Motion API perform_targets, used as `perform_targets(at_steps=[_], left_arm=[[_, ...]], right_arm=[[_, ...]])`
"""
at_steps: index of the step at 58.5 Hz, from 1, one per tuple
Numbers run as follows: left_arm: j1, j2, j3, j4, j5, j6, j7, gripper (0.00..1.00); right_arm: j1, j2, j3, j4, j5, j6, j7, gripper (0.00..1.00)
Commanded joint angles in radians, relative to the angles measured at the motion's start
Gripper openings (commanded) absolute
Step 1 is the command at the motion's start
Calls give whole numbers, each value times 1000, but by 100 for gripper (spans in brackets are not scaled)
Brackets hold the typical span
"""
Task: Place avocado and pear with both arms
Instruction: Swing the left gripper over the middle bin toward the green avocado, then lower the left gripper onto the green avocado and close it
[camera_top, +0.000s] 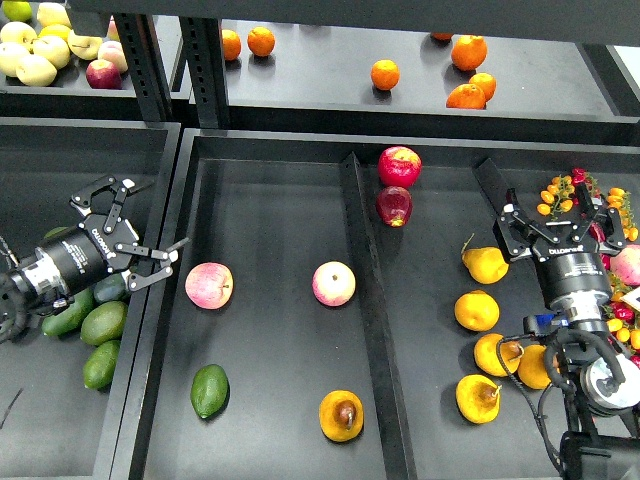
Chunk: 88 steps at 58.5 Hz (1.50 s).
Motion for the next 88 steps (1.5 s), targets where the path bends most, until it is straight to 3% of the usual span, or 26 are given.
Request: perform_targets(at_steps=[1, 8, 43, 69, 88], left_arm=[[-66, 100, 162, 7, 69, 0, 12, 100], [-130, 140, 261, 10, 177, 0, 44, 99], [-442, 70, 728, 18, 422, 0, 44, 99], [-452, -88, 877, 64, 625, 0, 44, 99], [-472, -150, 900, 130, 659, 0, 44, 99]], right_arm=[[1, 0, 3, 6, 2, 0, 0, 100], [1, 0, 6, 5, 5, 0, 0, 99], [24, 0, 90, -11, 9, 0, 0, 100], [24, 0, 92, -15, 11, 0, 0, 100], [24, 0, 92, -14, 13, 0, 0, 99]])
